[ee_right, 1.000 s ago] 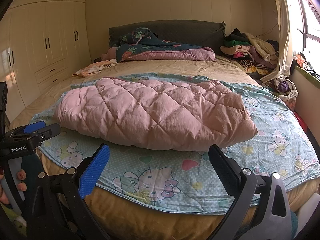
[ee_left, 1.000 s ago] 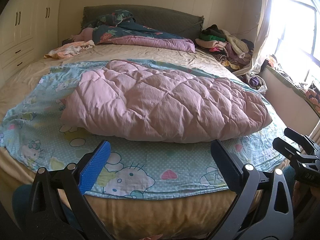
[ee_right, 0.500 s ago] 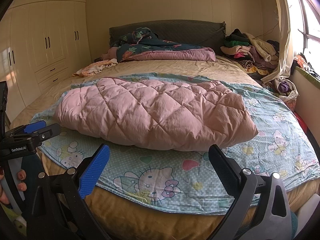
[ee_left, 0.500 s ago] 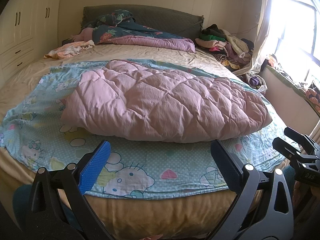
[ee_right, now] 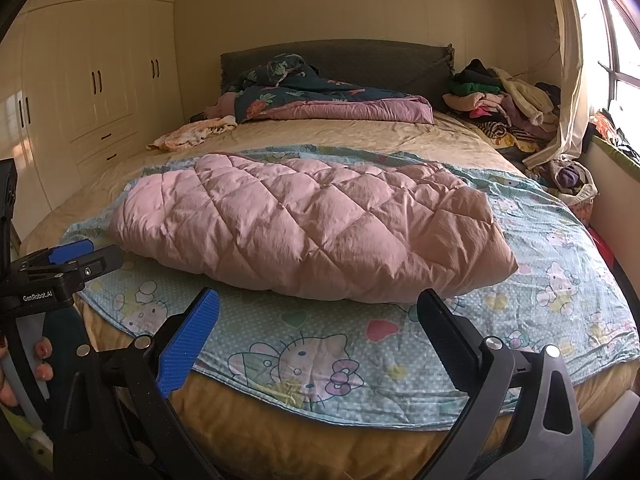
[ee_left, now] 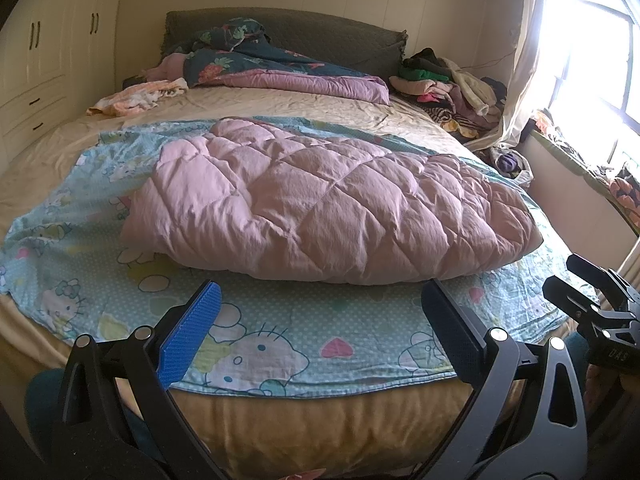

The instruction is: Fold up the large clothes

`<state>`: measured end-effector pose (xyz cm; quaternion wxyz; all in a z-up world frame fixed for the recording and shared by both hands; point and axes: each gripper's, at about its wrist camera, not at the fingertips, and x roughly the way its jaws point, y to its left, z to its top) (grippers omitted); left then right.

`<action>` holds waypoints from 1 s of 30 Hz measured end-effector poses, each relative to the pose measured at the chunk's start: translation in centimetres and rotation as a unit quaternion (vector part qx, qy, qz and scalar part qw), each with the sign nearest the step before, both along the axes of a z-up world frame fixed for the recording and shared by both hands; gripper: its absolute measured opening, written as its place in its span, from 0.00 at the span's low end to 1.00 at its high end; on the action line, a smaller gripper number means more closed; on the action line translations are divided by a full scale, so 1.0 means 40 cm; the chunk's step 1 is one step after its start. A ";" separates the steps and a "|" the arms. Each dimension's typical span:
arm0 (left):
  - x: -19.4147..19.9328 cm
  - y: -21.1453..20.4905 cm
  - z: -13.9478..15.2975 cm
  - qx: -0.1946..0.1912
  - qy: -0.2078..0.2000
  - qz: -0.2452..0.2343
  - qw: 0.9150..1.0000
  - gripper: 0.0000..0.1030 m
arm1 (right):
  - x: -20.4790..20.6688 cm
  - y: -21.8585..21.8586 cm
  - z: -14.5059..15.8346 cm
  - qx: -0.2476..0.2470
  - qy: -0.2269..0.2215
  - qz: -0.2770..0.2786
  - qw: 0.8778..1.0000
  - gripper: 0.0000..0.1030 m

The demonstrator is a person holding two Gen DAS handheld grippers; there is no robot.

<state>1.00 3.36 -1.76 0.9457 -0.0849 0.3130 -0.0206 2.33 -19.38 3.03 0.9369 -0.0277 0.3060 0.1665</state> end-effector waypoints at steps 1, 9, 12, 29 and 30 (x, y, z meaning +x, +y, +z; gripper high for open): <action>0.000 0.001 -0.001 -0.001 0.000 -0.001 1.000 0.91 | 0.000 0.000 -0.001 0.000 0.000 0.000 1.000 0.96; 0.000 -0.001 0.001 0.015 0.003 0.012 1.000 0.91 | 0.001 0.000 -0.006 -0.004 0.002 0.002 1.000 0.96; -0.002 0.011 -0.005 0.014 0.007 0.014 1.000 0.91 | 0.002 -0.002 -0.008 -0.007 0.002 0.001 1.000 0.96; 0.012 0.072 -0.027 0.008 0.028 0.036 0.999 0.91 | -0.015 -0.084 0.015 0.011 -0.012 -0.043 0.999 0.96; 0.012 0.080 -0.025 0.006 0.027 0.040 0.999 0.91 | -0.015 -0.095 0.017 0.014 -0.011 -0.048 0.999 0.96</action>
